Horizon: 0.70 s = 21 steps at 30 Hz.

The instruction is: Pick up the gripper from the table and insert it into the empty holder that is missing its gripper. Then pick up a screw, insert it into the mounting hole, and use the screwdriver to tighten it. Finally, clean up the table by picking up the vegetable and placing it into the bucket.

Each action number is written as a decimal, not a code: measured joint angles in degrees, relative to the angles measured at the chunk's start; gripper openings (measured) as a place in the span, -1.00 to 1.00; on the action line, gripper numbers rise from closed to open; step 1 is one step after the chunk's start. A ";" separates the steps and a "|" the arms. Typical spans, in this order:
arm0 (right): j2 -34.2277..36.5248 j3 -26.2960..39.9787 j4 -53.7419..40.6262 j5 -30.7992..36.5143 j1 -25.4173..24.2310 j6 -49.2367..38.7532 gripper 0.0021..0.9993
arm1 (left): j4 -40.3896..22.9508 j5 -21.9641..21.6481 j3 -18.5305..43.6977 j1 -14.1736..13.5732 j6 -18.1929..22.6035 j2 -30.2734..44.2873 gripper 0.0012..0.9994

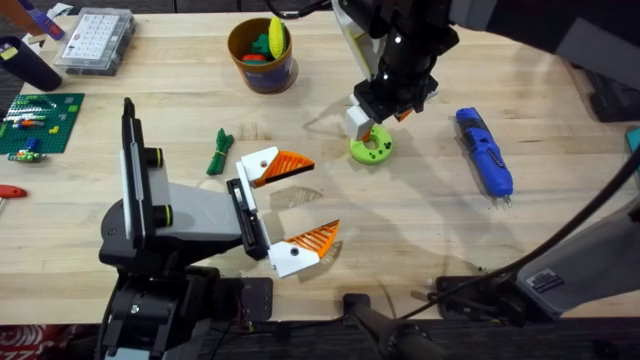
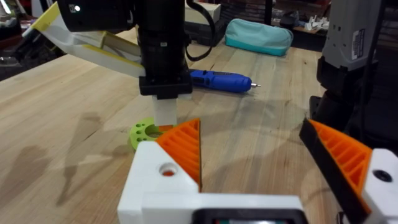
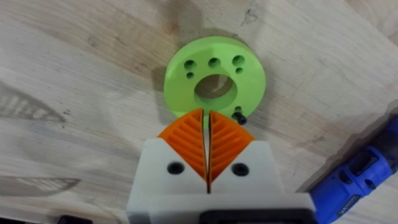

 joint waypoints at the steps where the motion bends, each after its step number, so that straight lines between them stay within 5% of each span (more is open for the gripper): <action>1: 0.02 0.00 0.11 0.00 0.00 -0.02 0.40 | 0.00 0.02 0.00 0.00 0.00 0.00 0.98; 21: -3.73 0.66 0.10 -0.02 -1.01 3.33 0.40 | 0.00 0.02 0.00 0.00 0.00 0.00 0.98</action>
